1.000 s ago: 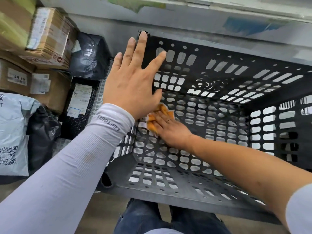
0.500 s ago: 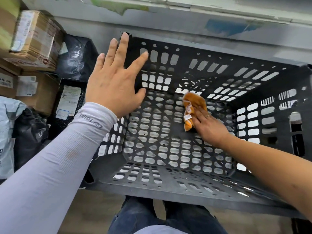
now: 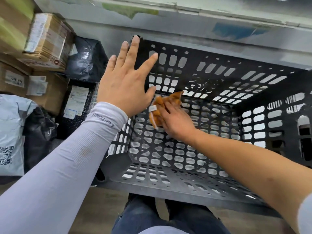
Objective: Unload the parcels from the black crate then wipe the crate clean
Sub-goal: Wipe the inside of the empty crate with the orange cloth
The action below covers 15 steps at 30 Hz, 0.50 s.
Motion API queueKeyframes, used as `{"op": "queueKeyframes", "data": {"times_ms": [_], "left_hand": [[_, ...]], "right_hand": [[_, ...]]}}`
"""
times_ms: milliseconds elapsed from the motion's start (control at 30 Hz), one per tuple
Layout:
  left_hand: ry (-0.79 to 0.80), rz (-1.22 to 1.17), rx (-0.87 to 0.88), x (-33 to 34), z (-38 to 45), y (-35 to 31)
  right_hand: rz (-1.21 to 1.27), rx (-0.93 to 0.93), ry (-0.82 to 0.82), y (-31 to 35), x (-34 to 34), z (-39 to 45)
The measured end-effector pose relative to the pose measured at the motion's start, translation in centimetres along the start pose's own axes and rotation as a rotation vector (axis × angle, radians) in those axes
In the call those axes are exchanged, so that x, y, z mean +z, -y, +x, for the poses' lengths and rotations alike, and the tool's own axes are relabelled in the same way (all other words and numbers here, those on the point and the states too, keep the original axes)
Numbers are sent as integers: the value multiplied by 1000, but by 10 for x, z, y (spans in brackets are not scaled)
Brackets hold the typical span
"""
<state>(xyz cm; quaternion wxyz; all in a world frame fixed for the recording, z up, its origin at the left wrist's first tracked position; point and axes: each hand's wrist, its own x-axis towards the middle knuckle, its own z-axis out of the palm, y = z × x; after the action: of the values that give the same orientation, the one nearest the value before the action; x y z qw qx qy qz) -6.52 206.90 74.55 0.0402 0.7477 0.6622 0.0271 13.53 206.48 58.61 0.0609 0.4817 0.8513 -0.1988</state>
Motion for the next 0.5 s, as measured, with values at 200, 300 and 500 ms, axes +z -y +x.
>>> {"op": "queueKeyframes", "data": {"times_ms": [200, 300, 500], "left_hand": [[-5, -72, -22, -1, 1, 0], [12, -78, -17, -3, 1, -1], [16, -120, -32, -6, 2, -1]], "right_hand": [[-50, 154, 153, 18, 28, 35], [52, 168, 136, 23, 37, 35], [271, 238, -33, 43, 48, 60]]}}
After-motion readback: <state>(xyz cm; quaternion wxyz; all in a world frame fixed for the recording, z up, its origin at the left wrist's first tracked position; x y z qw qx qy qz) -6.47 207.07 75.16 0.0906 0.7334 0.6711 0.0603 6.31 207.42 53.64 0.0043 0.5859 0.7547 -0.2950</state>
